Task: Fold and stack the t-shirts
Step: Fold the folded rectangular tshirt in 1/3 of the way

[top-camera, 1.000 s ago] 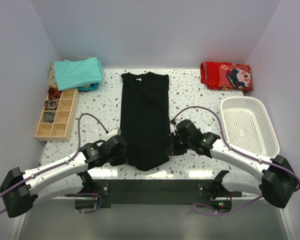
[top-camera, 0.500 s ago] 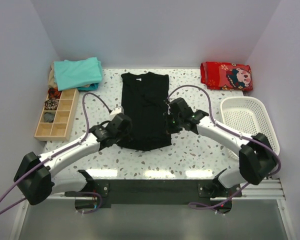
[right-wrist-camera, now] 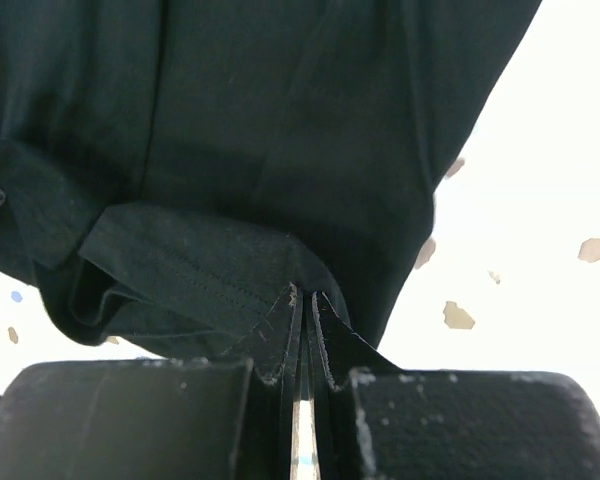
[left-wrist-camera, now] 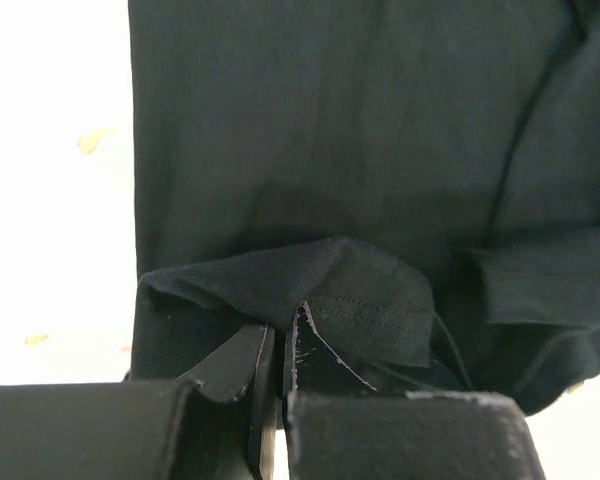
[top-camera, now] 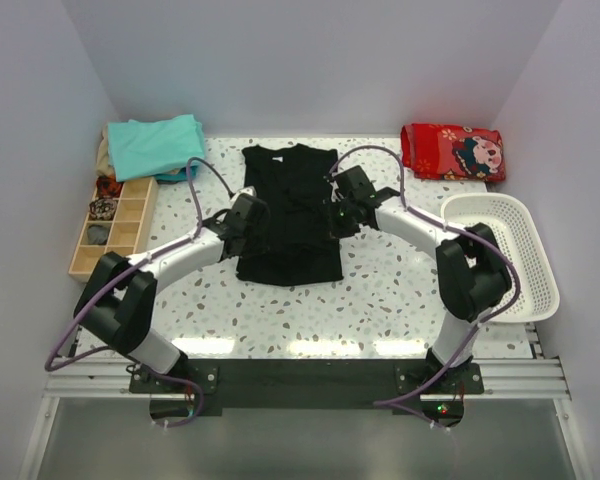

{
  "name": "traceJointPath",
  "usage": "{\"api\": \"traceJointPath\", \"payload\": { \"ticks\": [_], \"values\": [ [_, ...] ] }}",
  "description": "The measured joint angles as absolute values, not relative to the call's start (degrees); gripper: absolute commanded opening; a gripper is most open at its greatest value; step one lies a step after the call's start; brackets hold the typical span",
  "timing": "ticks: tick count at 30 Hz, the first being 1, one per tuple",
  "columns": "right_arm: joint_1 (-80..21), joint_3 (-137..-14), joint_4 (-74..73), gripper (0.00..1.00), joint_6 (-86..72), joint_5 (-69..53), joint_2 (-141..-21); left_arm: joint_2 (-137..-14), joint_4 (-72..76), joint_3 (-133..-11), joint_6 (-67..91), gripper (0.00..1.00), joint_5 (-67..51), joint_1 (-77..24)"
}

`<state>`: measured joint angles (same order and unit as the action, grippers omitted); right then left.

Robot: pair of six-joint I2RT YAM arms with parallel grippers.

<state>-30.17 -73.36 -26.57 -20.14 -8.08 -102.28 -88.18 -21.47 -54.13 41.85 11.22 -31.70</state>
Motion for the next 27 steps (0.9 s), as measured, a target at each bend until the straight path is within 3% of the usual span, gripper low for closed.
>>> {"api": "traceJointPath", "payload": {
  "ticks": [17,18,19,20,21,24,27],
  "values": [
    [-28.7,-77.1,-28.5,0.02,-19.2,0.9,-107.1,-93.9,-10.6,-56.1,34.8,0.01,9.5,-28.0],
    [-28.6,-77.1,-28.3,0.11,-19.3,1.2,-107.1,-94.0,-9.7,-56.1,34.6,0.13,9.4,-28.0],
    [-28.6,-77.1,-28.1,0.27,-19.3,1.9,-107.1,-94.1,-9.0,-56.2,34.3,0.19,9.4,-28.0],
    [-28.5,-77.1,-27.9,0.28,-19.5,2.4,-107.1,-94.2,-8.4,-56.2,33.9,0.23,9.4,-27.9],
    [-28.4,-77.1,-27.7,0.29,-19.5,2.9,-107.1,-94.6,-8.2,-56.6,33.7,0.40,9.5,-27.8],
    [-28.2,-77.1,-26.3,0.45,-19.2,5.7,-107.1,-96.0,-7.2,-57.5,32.8,0.75,10.2,-27.2],
    [-28.0,-77.1,-25.1,0.55,-17.8,9.0,-106.5,-96.2,-7.4,-57.9,32.3,0.81,11.9,-26.5]
  ]
}}
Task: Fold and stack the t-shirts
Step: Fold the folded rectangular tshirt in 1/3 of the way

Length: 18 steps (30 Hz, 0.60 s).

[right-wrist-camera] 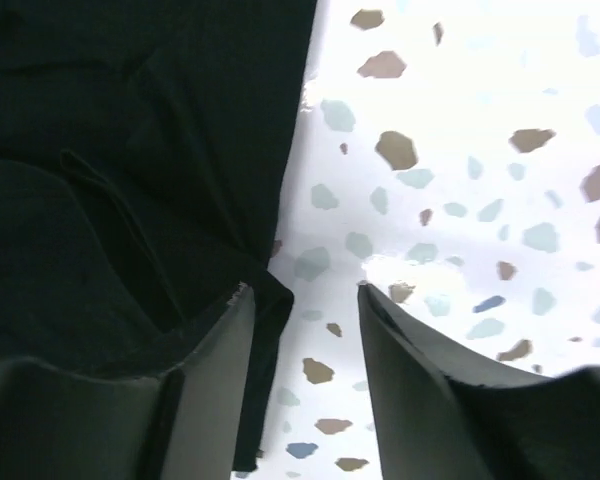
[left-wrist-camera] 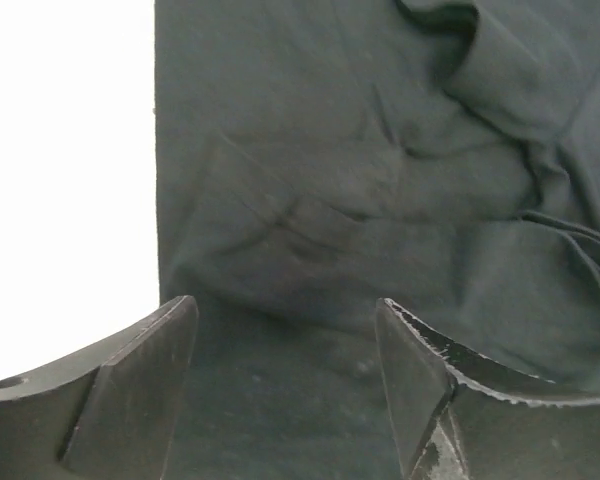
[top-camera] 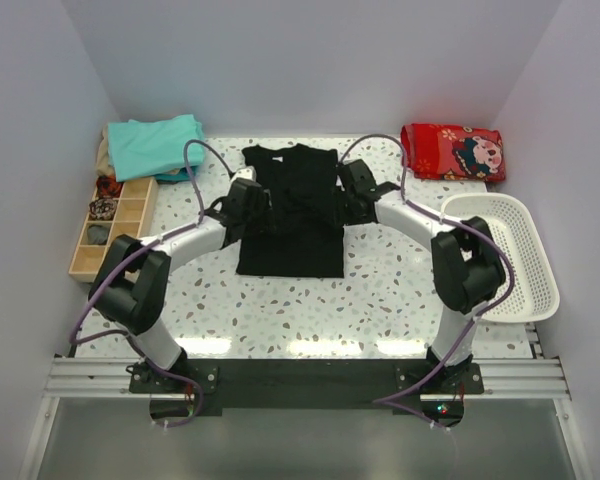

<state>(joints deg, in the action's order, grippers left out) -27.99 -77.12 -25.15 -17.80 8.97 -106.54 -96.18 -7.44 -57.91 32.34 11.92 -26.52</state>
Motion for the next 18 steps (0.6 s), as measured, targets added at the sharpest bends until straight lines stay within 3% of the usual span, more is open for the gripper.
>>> {"api": "traceJointPath", "payload": {
  "ticks": [1,9,18],
  "values": [
    [-28.0,-77.1,-25.1,0.60,-17.1,9.8,-106.0,-96.2,-7.5,-58.1,32.1,0.82,12.6,-26.3],
    [-27.7,-77.8,-24.4,0.60,-15.4,4.6,-99.2,-92.0,-8.8,-58.6,31.3,0.82,14.7,-26.2],
    [-28.0,-77.6,-22.7,0.55,-19.1,-10.9,-101.9,-92.2,-3.0,-56.1,30.6,0.80,2.4,-26.2]
  ]
}}
